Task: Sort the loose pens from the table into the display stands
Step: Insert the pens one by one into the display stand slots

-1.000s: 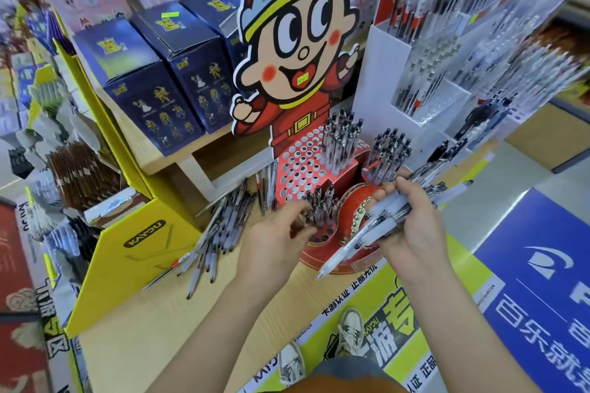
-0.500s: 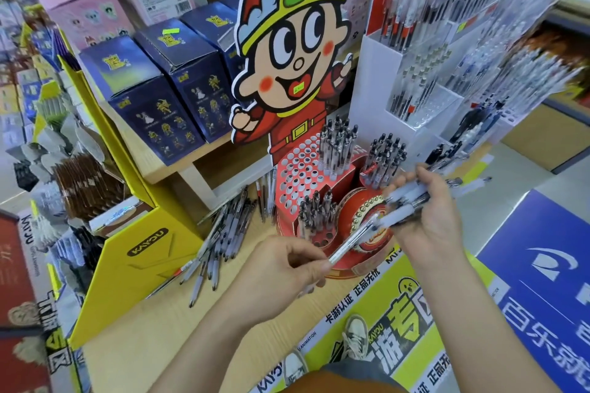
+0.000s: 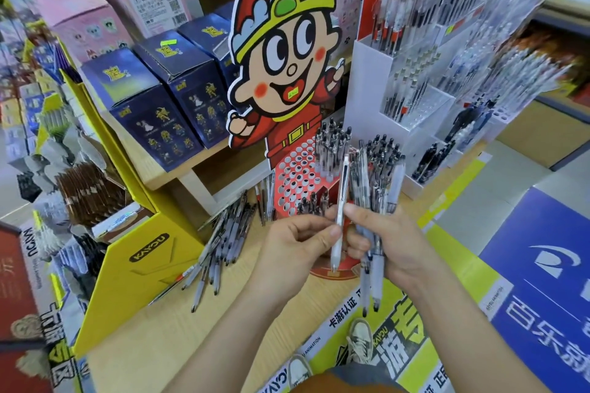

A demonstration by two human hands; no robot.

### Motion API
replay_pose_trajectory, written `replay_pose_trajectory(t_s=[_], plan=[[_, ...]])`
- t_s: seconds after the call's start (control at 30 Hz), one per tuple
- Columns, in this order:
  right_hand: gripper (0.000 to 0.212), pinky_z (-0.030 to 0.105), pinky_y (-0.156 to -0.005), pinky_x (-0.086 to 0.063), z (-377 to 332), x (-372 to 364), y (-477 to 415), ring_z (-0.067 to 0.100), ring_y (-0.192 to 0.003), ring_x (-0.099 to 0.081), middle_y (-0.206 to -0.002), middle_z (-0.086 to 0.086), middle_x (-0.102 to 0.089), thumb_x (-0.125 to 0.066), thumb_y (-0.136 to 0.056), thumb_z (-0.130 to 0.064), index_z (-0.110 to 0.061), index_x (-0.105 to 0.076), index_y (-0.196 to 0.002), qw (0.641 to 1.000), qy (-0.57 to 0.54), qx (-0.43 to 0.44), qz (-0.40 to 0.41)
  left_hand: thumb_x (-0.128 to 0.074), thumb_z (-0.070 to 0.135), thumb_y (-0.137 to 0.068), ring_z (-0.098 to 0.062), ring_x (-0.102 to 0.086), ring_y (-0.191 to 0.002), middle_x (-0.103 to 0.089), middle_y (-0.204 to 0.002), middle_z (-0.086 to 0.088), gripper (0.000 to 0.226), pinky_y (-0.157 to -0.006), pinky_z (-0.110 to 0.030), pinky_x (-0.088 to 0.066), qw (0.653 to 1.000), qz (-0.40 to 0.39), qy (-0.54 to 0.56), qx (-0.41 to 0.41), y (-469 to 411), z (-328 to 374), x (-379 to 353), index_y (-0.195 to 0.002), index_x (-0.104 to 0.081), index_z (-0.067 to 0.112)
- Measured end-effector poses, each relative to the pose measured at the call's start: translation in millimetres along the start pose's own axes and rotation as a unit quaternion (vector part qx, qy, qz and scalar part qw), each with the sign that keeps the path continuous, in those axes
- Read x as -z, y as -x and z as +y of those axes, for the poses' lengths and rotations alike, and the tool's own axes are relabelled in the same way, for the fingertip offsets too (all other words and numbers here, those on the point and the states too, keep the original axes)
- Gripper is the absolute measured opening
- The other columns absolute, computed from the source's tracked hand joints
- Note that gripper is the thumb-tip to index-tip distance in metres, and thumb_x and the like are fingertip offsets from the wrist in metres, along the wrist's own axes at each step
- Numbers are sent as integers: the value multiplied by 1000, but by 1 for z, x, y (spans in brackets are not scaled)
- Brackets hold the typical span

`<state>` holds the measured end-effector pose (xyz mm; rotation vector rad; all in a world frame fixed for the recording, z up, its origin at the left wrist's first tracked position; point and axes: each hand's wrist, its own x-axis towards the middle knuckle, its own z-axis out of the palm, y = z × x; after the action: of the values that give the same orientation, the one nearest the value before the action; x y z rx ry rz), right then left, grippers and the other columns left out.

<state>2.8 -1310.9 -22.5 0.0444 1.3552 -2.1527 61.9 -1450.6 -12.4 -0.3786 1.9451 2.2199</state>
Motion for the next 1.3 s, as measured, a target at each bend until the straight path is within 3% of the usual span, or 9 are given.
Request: replay_pose_trajectory(t_s=[0.17, 0.37, 0.5, 0.67, 0.8, 0.9, 1.0, 1.13, 1.3], plan=[[18, 21, -39, -37, 2, 8, 3, 14, -34, -38, -43, 6, -45, -65, -80, -13, 5, -67, -80, 1000, 20, 3, -17, -72, 27, -79, -29, -70, -80, -73, -85, -10, 24, -71, -43, -59, 995, 60, -76, -35, -2, -4, -2, -93, -68, 9], [7, 22, -41, -35, 1, 10, 9, 15, -37, -42, -74, 22, -65, -74, -80, -10, -15, -74, -75, 994, 79, -7, -77, -68, 43, -75, -19, -68, -92, -71, -101, -1, 43, -78, -37, -58, 996, 73, -29, -45, -18, 23, 2, -113, -64, 24], [39, 26, -44, -33, 1, 13, 9, 19, -42, -40, -71, 25, -54, -76, -78, -16, 15, -58, -93, 983, 149, -27, -106, -78, 32, -75, -17, -67, -92, -72, -100, -7, 35, -81, -33, -53, 996, 44, -80, -17, -38, 41, 8, -104, -70, 15], [25, 28, -48, -35, -4, 18, 11, 18, -47, -40, -88, 44, -57, -78, -80, -17, -4, -64, -96, 978, 176, -33, -107, -77, 21, -79, -10, -63, -77, -72, -88, -12, 16, -74, -24, -52, 990, 60, -111, -66, -44, 50, 7, -89, -75, 10], [24, 28, -52, -34, -10, 25, 10, 18, -50, -37, -85, 27, -67, -77, -80, -17, -6, -64, -97, 973, 197, -43, -113, -76, 26, -80, -10, -65, -87, -72, -93, -4, 21, -77, -24, -51, 987, 128, -70, -68, -44, 42, -5, -96, -71, 15], [30, 26, -50, -36, -10, 36, 11, 20, -55, -37, -83, 40, -56, -78, -81, -22, -1, -63, -94, 960, 249, -59, -113, -67, 21, -89, -18, -69, -86, -73, -92, -4, 14, -80, -33, -57, 984, 161, -10, -74, -43, 47, -10, -99, -69, 11], [7, 23, -48, -35, -5, 49, 18, 16, -52, -40, -72, 18, -62, -73, -87, -15, -17, -68, -83, 946, 289, -84, -117, -58, 16, -94, -18, -70, -79, -73, -86, -5, 9, -76, -33, -59, 961, 228, 90, -126, -37, 71, 3, -95, -64, 11], [11, 22, -44, -35, -3, 78, 20, 12, -47, -44, -71, 16, -64, -70, -78, -7, -3, -65, -87, 981, 176, -75, 27, -67, 18, -88, -18, -71, -87, -74, -88, -2, 7, -79, -34, -57, 950, 208, -133, -193, -24, 69, 18, -95, -68, 18], [12, 19, -39, -25, -8, 85, 12, 9, -40, -29, -58, 10, -50, -66, -75, -13, -12, -70, -64, 993, 97, -6, 67, -78, 27, -78, -5, -68, -84, -72, -84, 10, 17, -77, -25, -56, 946, 186, -237, -122, -26, 27, 14, -92, -70, 29]])
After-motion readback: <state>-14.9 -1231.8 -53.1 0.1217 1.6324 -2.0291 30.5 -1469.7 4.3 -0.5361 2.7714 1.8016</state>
